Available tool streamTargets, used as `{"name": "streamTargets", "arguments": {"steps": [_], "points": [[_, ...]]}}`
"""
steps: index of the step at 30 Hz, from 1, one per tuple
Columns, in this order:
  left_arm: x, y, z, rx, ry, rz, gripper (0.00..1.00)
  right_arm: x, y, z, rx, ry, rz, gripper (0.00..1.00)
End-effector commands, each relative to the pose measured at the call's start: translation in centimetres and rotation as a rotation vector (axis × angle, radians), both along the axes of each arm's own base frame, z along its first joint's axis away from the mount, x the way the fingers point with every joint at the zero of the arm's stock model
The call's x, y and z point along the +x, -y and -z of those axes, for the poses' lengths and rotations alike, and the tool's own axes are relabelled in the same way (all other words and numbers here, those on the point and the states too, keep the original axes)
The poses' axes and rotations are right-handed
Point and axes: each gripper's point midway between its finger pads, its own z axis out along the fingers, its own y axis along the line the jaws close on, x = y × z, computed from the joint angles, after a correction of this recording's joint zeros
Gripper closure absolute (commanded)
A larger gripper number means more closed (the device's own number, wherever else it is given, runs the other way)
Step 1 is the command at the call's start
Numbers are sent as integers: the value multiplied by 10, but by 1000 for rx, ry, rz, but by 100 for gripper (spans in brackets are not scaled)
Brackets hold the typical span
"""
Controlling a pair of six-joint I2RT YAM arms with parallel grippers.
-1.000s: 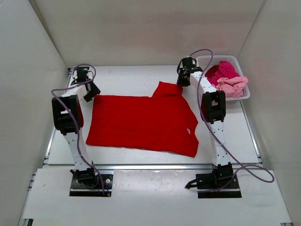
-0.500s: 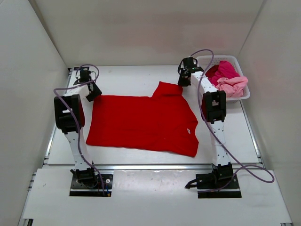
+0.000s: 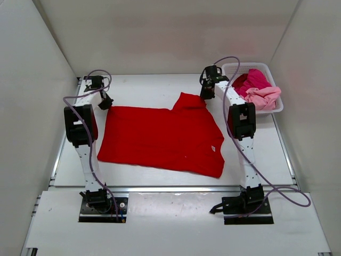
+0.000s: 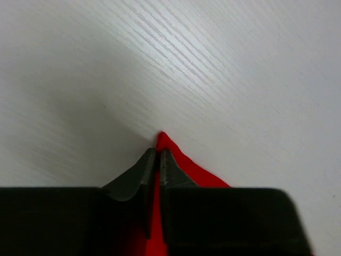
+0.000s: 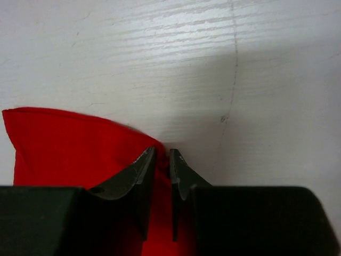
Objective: Fold and stack the t-shirts
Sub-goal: Pick up the 1/3-folded T-shirt from the center of the board, then fold the 1/3-folded T-shirt at the center of the board.
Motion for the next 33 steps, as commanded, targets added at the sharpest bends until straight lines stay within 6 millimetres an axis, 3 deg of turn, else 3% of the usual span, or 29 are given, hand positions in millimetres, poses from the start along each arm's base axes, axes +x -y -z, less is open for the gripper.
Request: {"name": "streamTargets", "arguments": {"steps": [1, 3, 8, 11, 15, 20, 21, 24, 26, 27, 28, 30, 31, 33], "points": [[-5, 1, 3, -2, -30, 9, 90, 4, -8, -52, 21, 80, -2, 86], [-10, 0, 4, -6, -37, -8, 100, 5, -6, -55, 13, 85, -5, 87], [-17, 1, -8, -22, -12, -18, 100, 3, 0, -85, 4, 126, -1, 91], [-14, 3, -41, -64, 76, -36, 100, -1, 9, -114, -5, 168, 5, 93], [-28, 6, -55, -77, 93, -31, 100, -13, 15, -134, -8, 175, -6, 97], [-57, 4, -65, -92, 107, -44, 100, -43, 9, -142, -40, 133, -48, 100], [-60, 3, -72, -91, 123, -43, 100, -49, 5, -151, -41, 149, -60, 100], [-79, 6, -67, -115, 107, -45, 100, -69, 9, -147, -58, 104, -66, 100], [-87, 9, -73, -114, 118, -33, 100, -95, -1, -142, -55, 81, -100, 100], [-89, 10, -78, -119, 128, -33, 100, -98, 1, -161, -35, 126, -94, 100], [-95, 11, -74, -120, 113, -37, 100, -107, -1, -150, -29, 104, -107, 100], [-101, 12, -76, -126, 120, -39, 100, -130, 0, -148, -16, 80, -111, 100], [-102, 11, -76, -121, 118, -36, 100, -135, -1, -157, -17, 100, -115, 100], [-107, 14, -77, -132, 119, -32, 100, -155, 2, -143, -20, 65, -114, 100]]}}
